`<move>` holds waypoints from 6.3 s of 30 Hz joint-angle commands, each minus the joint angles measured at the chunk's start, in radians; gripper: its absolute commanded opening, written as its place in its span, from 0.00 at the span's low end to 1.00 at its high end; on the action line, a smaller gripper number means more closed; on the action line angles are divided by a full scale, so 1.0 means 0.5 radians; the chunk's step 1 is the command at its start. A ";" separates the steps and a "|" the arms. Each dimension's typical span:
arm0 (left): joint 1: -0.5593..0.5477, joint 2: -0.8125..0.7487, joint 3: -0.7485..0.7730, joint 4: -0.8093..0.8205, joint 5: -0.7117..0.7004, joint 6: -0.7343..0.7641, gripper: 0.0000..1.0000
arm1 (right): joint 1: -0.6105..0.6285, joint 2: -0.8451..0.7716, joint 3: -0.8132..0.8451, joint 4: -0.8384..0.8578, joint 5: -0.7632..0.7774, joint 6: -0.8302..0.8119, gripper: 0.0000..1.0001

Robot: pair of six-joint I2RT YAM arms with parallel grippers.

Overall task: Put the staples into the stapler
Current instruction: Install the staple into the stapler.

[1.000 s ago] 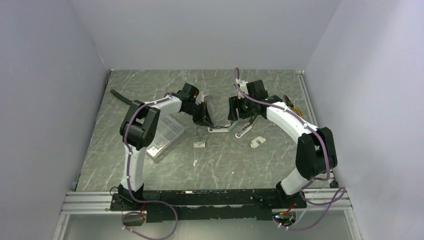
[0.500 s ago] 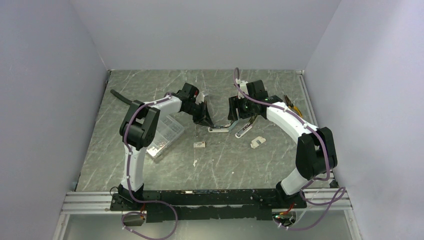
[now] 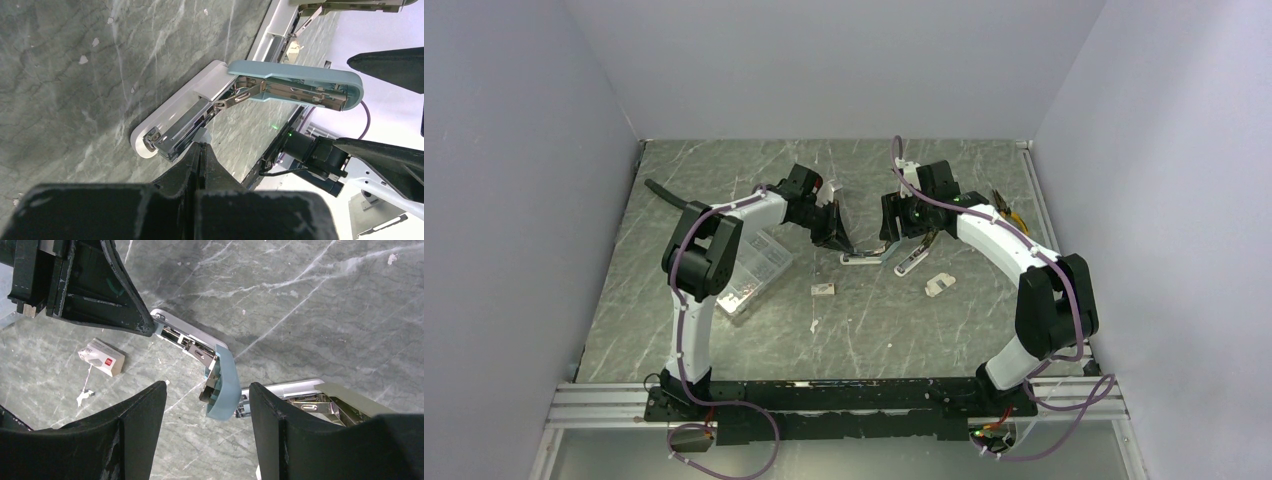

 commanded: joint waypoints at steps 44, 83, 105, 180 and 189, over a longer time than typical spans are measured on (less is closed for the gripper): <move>-0.005 0.080 0.128 -0.117 0.095 0.054 0.03 | -0.006 0.016 0.004 0.069 -0.053 -0.015 0.65; 0.020 0.011 0.149 -0.089 0.075 0.110 0.03 | -0.006 0.035 0.002 0.078 -0.060 -0.014 0.66; 0.026 0.076 0.165 -0.136 0.071 0.125 0.03 | -0.006 0.035 -0.003 0.082 -0.062 -0.014 0.66; -0.017 0.115 0.244 -0.331 -0.031 0.239 0.03 | -0.006 0.041 -0.009 0.087 -0.072 -0.010 0.66; -0.026 0.093 0.306 -0.360 -0.045 0.291 0.03 | -0.006 0.044 -0.012 0.093 -0.076 -0.007 0.66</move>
